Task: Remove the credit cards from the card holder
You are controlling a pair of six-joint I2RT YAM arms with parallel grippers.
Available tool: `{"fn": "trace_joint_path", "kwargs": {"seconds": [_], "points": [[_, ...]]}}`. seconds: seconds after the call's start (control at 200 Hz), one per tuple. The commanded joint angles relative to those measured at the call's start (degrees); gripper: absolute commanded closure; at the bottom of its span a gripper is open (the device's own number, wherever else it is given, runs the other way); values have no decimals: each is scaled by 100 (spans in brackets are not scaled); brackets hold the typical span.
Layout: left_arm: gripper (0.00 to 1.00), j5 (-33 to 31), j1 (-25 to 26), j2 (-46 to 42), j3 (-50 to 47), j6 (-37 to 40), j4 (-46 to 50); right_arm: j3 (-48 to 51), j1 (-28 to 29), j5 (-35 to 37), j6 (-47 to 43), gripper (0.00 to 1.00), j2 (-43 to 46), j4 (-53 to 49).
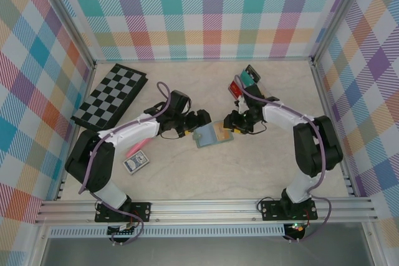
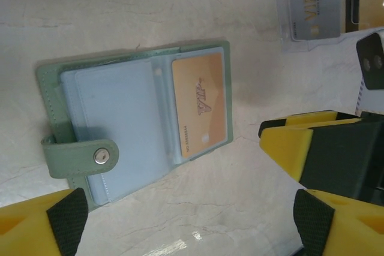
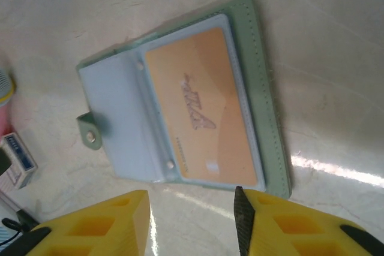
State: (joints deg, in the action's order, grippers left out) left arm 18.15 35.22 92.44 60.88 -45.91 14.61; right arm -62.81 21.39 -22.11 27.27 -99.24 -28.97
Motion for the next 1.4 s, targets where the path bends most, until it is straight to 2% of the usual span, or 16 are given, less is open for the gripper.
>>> {"fn": "trace_joint_path", "kwargs": {"seconds": [0.0,0.3,0.565,0.79,1.02,1.395], "points": [[15,87,88,123,143,-111,-86,-327,-2,368,77,59,-248,164],[32,199,125,542,420,-300,-107,-784,15,289,-117,66,-940,23],[51,397,195,984,641,-444,-261,-901,128,150,-169,70,-1202,-71],[63,469,227,1264,714,-471,-319,-776,242,31,-124,75,-1160,-44],[72,312,231,1487,750,-311,-138,-439,366,66,164,77,-972,98],[79,350,226,1796,754,-308,-185,-311,376,232,244,80,-921,97]]}}
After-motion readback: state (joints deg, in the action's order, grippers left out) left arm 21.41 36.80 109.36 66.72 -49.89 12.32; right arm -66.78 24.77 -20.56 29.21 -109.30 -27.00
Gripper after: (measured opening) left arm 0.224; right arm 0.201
